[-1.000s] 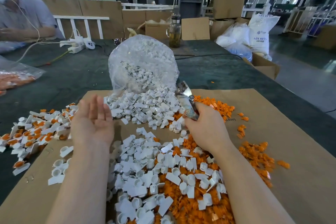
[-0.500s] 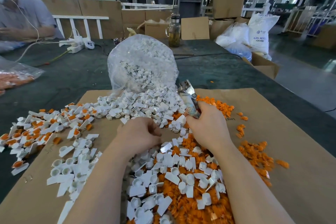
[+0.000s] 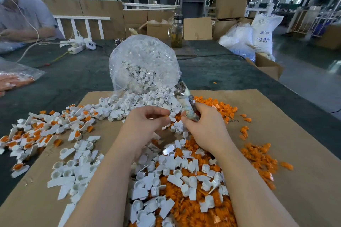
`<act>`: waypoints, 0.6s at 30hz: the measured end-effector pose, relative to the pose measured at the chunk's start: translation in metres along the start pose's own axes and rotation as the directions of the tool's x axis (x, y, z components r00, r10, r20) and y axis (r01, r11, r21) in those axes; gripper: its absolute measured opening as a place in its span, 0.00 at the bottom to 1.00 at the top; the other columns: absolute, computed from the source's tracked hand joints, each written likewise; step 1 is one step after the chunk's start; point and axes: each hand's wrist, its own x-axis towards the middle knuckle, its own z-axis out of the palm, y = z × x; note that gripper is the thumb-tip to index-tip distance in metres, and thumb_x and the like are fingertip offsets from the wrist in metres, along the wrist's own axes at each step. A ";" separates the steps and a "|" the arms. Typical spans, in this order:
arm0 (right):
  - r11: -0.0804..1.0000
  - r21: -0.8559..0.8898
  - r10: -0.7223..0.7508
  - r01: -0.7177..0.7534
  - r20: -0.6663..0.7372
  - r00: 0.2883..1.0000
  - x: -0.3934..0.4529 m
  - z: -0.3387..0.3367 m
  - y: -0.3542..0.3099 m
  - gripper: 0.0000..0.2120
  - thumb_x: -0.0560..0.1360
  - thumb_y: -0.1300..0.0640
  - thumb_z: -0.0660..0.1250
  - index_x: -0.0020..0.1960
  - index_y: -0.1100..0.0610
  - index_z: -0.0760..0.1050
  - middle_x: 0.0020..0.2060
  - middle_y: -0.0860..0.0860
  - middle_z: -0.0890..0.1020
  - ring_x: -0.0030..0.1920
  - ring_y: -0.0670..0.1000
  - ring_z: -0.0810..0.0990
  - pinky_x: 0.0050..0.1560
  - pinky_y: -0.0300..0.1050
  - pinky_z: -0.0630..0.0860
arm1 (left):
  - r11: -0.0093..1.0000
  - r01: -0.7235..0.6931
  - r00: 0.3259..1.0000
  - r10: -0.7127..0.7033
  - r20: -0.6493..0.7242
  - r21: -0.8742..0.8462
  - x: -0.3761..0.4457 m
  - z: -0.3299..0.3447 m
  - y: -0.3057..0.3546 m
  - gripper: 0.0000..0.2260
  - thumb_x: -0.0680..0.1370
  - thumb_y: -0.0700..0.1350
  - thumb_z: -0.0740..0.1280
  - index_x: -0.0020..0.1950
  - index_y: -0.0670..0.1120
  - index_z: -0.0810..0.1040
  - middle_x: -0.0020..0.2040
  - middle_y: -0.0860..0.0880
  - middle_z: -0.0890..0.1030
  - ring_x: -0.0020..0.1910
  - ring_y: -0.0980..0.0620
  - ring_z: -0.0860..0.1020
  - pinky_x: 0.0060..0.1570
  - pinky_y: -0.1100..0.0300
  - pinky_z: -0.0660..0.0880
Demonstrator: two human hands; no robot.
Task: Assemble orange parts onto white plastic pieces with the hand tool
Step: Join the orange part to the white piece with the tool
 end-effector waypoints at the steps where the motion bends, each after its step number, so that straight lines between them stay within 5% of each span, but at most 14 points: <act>1: 0.999 0.041 -0.011 0.010 0.012 1.000 -0.001 0.000 -0.002 0.05 0.76 0.50 0.68 0.46 0.52 0.76 0.37 0.45 0.78 0.38 0.45 0.76 0.35 0.41 0.72 | 0.997 0.014 1.000 -0.014 0.004 -0.081 0.000 0.001 0.001 0.06 0.72 0.42 0.77 0.42 0.53 0.86 0.40 0.52 0.86 0.37 0.58 0.83 0.42 0.64 0.77; 7: 0.982 0.182 -0.071 0.060 0.052 0.996 -0.003 0.001 -0.010 0.09 0.75 0.50 0.70 0.51 0.54 0.78 0.41 0.47 0.80 0.42 0.47 0.79 0.45 0.55 0.78 | 0.976 -0.028 0.998 0.038 0.042 -0.217 -0.001 0.005 0.005 0.10 0.73 0.37 0.74 0.39 0.52 0.87 0.41 0.47 0.87 0.39 0.53 0.85 0.38 0.67 0.79; 13: 0.985 0.154 -0.085 0.075 0.060 0.995 -0.002 0.001 -0.008 0.06 0.75 0.53 0.70 0.50 0.54 0.78 0.39 0.47 0.80 0.39 0.46 0.78 0.40 0.49 0.78 | 0.989 -0.101 0.994 0.103 0.022 -0.108 -0.001 0.009 0.006 0.08 0.76 0.36 0.72 0.48 0.50 0.83 0.38 0.51 0.86 0.39 0.55 0.85 0.37 0.69 0.78; 16: 0.988 0.137 -0.076 0.070 0.040 0.996 -0.002 0.002 -0.005 0.02 0.75 0.55 0.69 0.45 0.52 0.77 0.34 0.45 0.77 0.36 0.45 0.76 0.33 0.42 0.73 | 0.958 -0.185 0.973 0.210 -0.095 0.219 0.002 0.012 0.002 0.06 0.77 0.45 0.72 0.49 0.56 0.80 0.46 0.59 0.85 0.48 0.62 0.82 0.52 0.60 0.78; 18: 0.990 0.130 -0.053 0.050 0.017 0.998 -0.001 0.003 -0.004 0.03 0.75 0.55 0.68 0.44 0.50 0.75 0.34 0.44 0.77 0.36 0.44 0.75 0.33 0.40 0.72 | 0.789 -0.172 0.954 0.283 -0.100 0.590 0.004 0.012 -0.006 0.14 0.78 0.50 0.70 0.63 0.58 0.76 0.62 0.57 0.78 0.62 0.55 0.76 0.67 0.48 0.69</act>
